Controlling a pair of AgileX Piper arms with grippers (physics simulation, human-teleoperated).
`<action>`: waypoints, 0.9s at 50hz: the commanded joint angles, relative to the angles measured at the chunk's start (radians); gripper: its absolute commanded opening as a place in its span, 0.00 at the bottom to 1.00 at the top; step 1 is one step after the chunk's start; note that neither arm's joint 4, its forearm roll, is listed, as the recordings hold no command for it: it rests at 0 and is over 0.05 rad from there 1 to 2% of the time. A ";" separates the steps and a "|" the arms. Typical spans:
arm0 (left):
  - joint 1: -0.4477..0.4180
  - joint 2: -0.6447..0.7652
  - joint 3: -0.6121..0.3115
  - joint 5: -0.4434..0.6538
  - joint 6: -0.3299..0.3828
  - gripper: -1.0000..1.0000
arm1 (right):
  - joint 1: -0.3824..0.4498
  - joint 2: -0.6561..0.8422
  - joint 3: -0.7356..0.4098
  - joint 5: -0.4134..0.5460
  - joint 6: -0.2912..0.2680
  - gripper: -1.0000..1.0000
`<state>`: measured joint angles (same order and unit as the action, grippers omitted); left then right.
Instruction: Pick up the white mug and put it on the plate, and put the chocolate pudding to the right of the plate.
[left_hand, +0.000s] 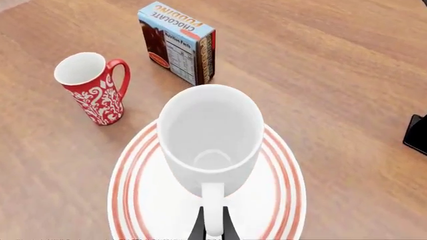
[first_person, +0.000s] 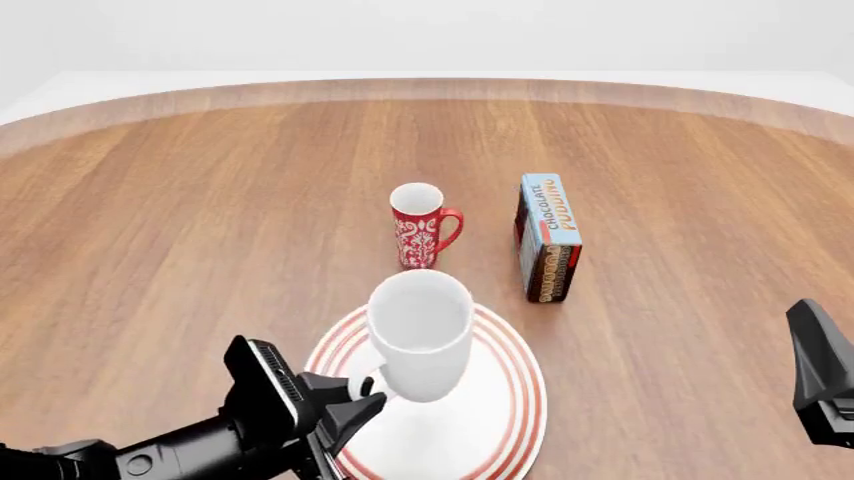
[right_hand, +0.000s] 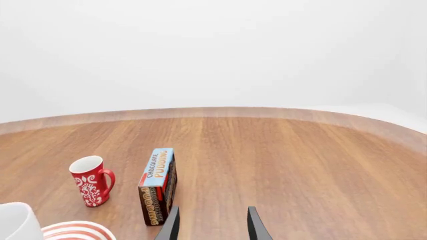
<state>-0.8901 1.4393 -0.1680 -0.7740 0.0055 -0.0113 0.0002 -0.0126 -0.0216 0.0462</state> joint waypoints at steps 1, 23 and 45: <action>0.003 0.046 -0.001 -0.032 0.000 0.00 | -0.001 0.000 0.000 0.000 0.001 1.00; 0.016 0.134 0.005 -0.098 -0.010 0.00 | -0.001 0.000 0.001 -0.001 0.000 1.00; 0.020 0.194 0.010 -0.147 -0.025 0.00 | -0.001 0.000 0.001 -0.001 0.000 1.00</action>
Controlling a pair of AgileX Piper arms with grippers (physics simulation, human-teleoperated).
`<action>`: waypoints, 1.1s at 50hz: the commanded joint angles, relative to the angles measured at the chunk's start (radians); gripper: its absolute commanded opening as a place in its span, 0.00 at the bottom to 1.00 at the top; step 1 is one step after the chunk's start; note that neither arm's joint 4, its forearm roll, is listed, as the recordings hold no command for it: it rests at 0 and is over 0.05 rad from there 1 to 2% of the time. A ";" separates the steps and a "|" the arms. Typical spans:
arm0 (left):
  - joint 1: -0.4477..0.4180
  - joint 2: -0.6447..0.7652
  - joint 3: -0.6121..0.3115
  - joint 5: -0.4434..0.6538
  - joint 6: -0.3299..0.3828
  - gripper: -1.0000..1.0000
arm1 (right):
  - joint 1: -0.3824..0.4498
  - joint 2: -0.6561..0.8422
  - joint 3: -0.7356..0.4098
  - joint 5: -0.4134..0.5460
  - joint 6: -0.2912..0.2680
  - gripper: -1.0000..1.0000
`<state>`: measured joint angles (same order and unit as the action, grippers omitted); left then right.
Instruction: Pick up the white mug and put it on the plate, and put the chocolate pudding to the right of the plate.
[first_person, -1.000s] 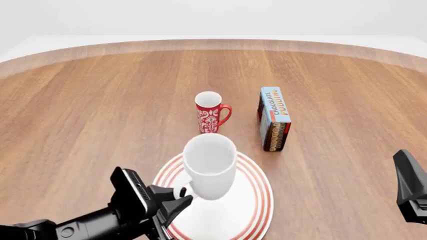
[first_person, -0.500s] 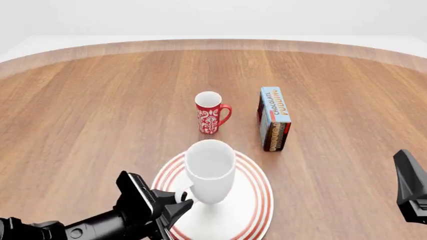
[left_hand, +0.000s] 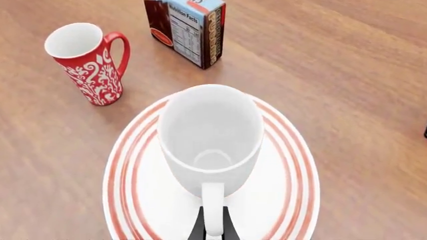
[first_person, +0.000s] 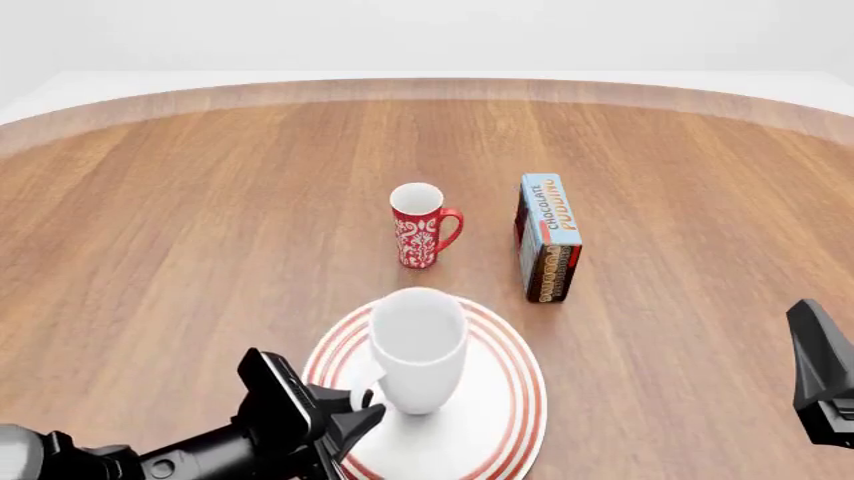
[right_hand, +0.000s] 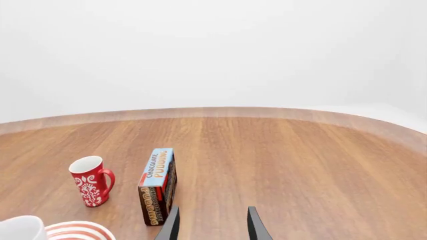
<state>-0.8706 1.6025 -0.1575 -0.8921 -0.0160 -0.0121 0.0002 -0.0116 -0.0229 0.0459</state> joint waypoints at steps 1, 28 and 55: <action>-0.001 0.039 0.000 -0.034 -0.006 0.00 | 0.000 0.000 0.000 0.000 0.000 1.00; -0.012 0.083 -0.003 -0.050 -0.024 1.00 | -0.001 0.000 -0.001 0.000 -0.001 1.00; 0.009 -0.169 0.040 0.109 -0.012 1.00 | 0.000 0.000 -0.001 0.000 -0.002 1.00</action>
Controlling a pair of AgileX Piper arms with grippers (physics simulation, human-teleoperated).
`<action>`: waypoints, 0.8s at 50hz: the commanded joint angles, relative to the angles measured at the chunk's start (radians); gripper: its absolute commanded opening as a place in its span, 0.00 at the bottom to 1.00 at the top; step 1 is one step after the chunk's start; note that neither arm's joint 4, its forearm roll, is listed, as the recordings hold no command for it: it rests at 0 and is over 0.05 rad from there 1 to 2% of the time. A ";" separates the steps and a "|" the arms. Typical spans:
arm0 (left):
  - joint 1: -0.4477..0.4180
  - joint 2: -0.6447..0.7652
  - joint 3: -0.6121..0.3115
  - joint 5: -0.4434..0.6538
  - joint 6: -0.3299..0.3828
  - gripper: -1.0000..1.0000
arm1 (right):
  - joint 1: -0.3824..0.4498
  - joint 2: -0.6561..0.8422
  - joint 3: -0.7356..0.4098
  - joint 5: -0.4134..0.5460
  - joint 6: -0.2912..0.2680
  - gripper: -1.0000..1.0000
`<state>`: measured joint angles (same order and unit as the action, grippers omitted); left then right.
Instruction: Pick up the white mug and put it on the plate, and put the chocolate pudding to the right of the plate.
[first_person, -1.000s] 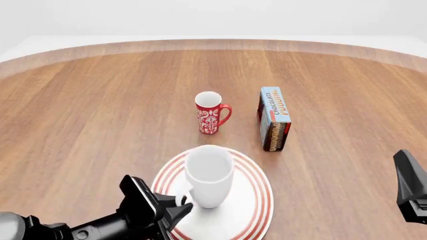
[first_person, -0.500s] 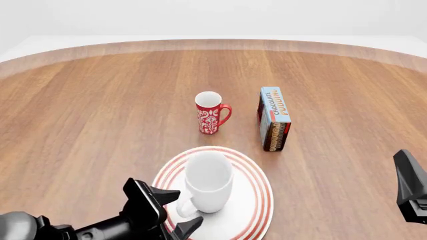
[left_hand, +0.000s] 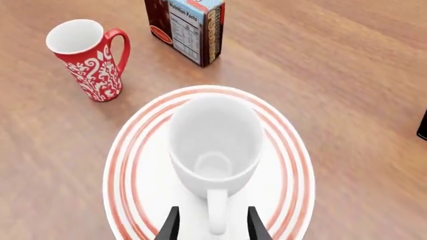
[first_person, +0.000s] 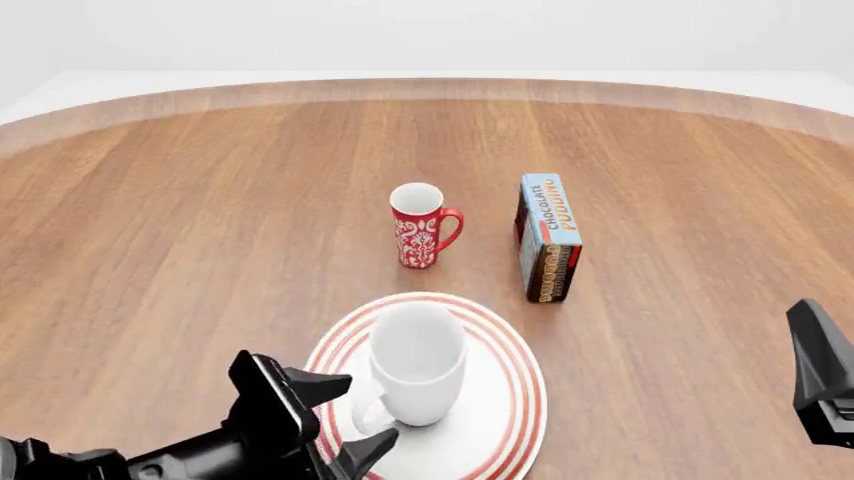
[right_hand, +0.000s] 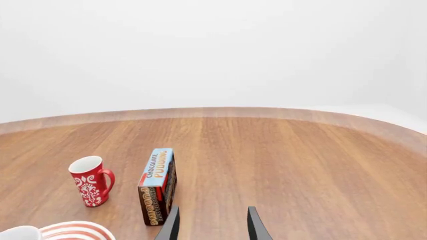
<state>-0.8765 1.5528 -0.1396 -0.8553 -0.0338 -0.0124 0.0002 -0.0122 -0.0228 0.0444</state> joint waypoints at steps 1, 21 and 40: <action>0.016 -0.131 0.025 0.077 0.006 1.00 | 0.000 0.000 0.000 0.000 0.000 1.00; -0.011 -0.468 0.041 0.306 -0.012 1.00 | 0.000 0.000 0.000 0.000 0.000 1.00; 0.081 -0.873 0.025 0.603 0.015 1.00 | -0.001 0.000 0.000 0.000 0.001 1.00</action>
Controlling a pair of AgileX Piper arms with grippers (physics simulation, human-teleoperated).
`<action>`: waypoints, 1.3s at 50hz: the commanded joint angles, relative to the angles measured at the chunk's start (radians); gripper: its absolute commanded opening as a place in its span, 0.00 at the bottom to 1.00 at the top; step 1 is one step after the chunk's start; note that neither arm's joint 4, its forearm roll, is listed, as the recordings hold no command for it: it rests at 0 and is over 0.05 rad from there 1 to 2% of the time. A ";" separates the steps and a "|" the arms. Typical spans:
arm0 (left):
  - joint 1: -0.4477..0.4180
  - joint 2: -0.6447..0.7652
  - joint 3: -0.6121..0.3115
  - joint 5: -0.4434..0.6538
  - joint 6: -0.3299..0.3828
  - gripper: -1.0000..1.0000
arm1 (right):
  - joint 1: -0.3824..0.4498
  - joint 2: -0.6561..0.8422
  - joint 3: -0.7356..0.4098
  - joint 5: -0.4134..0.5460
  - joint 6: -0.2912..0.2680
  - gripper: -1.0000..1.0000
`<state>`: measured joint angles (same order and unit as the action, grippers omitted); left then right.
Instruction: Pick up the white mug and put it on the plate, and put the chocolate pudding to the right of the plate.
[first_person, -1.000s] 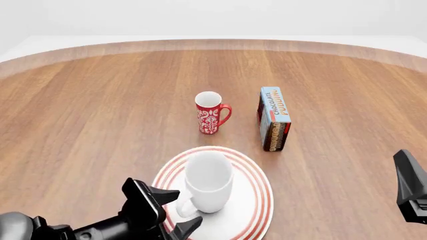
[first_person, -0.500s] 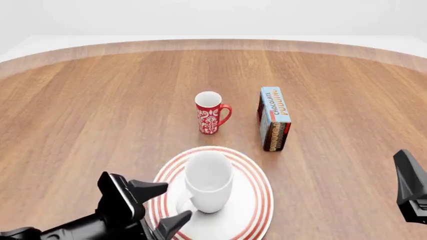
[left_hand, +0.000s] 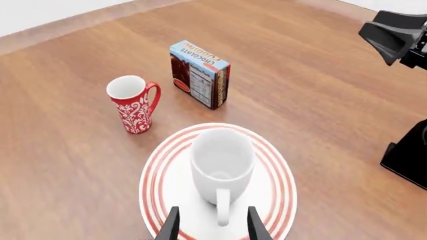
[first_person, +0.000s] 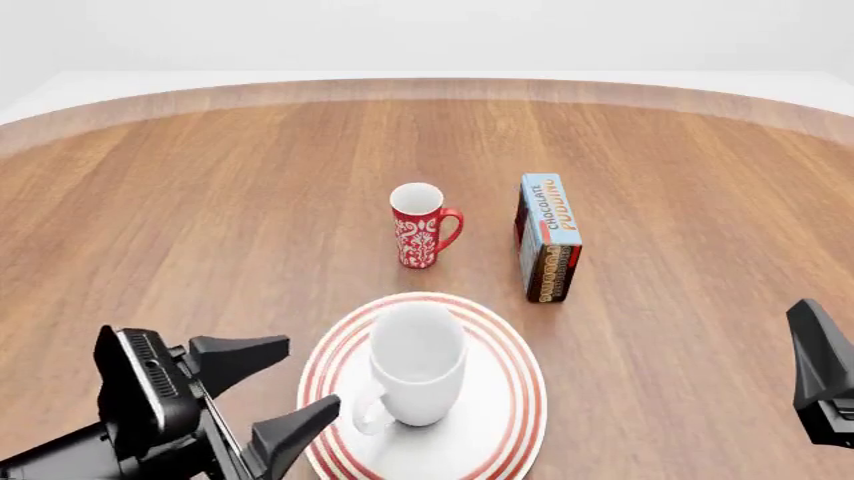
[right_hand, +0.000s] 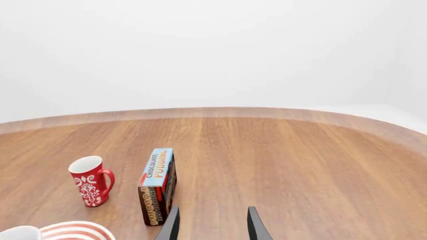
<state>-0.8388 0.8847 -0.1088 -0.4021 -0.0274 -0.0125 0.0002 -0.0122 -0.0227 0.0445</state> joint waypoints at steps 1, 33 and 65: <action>0.047 -0.222 -0.009 0.165 0.010 1.00 | 0.001 0.000 0.002 -0.002 -0.006 1.00; 0.454 -0.806 -0.165 0.628 0.068 1.00 | 0.001 0.000 0.000 -0.001 -0.009 1.00; 0.661 -0.812 0.094 0.382 0.094 1.00 | 0.005 0.000 0.001 0.000 -0.024 1.00</action>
<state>-0.2246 0.0532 -0.1091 0.0712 0.0551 -0.0107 0.0002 -0.0121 -0.0225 0.0267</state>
